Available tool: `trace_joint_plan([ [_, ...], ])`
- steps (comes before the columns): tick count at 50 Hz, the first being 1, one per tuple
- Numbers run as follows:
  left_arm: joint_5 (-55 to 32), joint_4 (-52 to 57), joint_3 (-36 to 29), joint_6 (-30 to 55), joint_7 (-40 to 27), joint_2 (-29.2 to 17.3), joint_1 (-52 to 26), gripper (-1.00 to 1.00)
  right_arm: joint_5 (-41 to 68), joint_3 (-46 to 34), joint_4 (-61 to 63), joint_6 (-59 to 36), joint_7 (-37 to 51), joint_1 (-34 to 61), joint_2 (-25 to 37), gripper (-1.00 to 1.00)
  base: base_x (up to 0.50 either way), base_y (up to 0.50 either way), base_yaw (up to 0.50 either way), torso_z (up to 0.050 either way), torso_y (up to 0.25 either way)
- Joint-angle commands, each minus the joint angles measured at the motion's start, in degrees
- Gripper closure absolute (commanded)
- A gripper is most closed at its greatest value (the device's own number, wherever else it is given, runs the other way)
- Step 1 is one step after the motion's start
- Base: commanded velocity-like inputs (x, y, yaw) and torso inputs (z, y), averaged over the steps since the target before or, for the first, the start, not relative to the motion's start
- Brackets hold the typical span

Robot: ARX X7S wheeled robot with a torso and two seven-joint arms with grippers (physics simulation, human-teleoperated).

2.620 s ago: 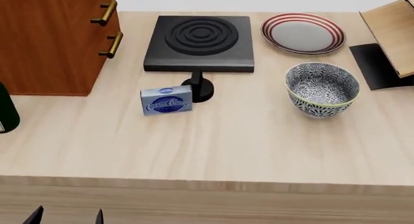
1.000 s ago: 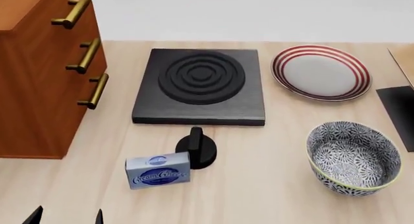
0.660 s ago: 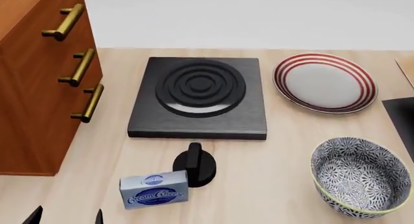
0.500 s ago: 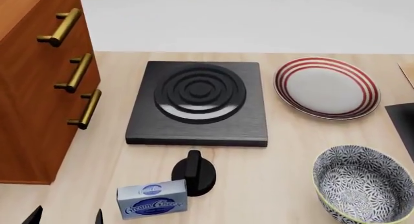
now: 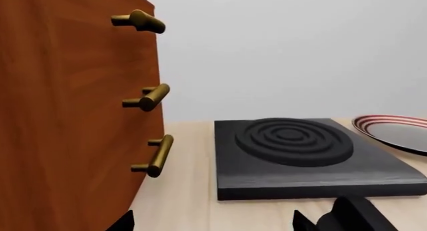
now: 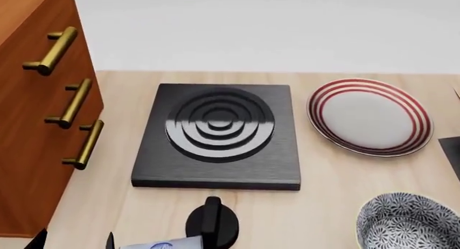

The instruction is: Pick up the cream cheese and put it in the bowl.

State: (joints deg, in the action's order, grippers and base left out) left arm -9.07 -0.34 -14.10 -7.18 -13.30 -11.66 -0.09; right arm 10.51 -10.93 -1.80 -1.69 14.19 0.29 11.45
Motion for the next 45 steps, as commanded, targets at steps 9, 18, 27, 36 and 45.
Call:
trace_joint_plan([
  [9,-0.2,-0.1,-0.5,-0.1,-0.6,-0.4,-0.1,-1.0,0.4,-0.5,0.1,0.1,0.5,0.0,0.4,-1.0,0.21,0.0,0.0,0.0,0.0],
  [18,-0.4,-0.2,-0.8,-0.2,-0.8,-0.6,-0.1,-1.0,0.5,-0.8,0.2,0.0,0.7,0.0,0.6,-1.0,0.21,0.0,0.0,0.0,0.0],
  [27,-0.6,0.2,-1.0,0.0,-1.1,-0.8,-0.1,-1.0,0.6,-1.0,0.2,-0.1,0.9,0.1,0.7,-1.0,0.21,0.0,0.0,0.0,0.0],
  [36,-0.7,-0.2,-1.2,-0.4,-1.4,-0.9,-0.2,-1.0,0.7,-1.3,-0.1,0.3,1.0,0.2,0.9,-1.0,0.21,0.01,0.0,0.0,0.0],
  [45,-0.2,-0.7,-1.7,-0.2,-2.0,-1.0,-0.5,-1.0,1.4,-1.5,-0.2,0.2,0.8,0.3,1.0,-1.0,0.21,0.02,0.0,0.0,0.0],
])
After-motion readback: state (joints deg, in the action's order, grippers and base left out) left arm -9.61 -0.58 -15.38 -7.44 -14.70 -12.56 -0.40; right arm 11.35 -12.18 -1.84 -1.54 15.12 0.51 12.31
